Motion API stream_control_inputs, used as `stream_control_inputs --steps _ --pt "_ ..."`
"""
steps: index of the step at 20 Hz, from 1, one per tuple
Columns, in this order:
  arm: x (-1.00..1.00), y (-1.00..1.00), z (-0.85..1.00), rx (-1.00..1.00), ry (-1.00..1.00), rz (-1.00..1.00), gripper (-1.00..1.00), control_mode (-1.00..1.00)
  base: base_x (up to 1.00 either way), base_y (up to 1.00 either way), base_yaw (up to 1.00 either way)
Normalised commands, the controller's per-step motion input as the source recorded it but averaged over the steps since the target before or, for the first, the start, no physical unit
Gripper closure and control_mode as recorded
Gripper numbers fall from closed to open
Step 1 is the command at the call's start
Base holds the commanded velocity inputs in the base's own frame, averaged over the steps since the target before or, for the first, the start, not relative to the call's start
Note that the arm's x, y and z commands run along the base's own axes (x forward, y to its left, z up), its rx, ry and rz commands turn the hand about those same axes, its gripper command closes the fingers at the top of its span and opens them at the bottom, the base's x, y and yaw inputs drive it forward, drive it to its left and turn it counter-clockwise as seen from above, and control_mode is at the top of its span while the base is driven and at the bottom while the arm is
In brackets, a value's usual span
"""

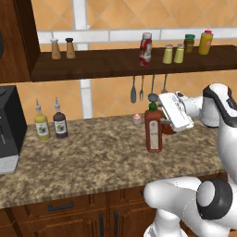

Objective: Put the shaker and condiment bottle from the counter next to their counterparts in the cabinet.

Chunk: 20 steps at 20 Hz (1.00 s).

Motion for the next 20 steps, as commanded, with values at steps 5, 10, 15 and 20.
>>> stream_control_inputs --steps 5,10,15,20 --pt "-0.11 0.0 0.78 0.02 0.0 -0.46 1.0 -1.0 0.0 0.0 0.0" --pt "-0.15 0.0 0.75 0.07 0.0 -0.44 1.0 -1.0 0.0 0.0 0.0" --pt "-0.16 0.0 0.78 0.1 0.0 -0.41 1.0 -1.0 0.0 0.0 0.0" --pt "-0.16 0.0 0.83 0.11 0.0 -0.38 1.0 -1.0 0.0 0.0 0.0"
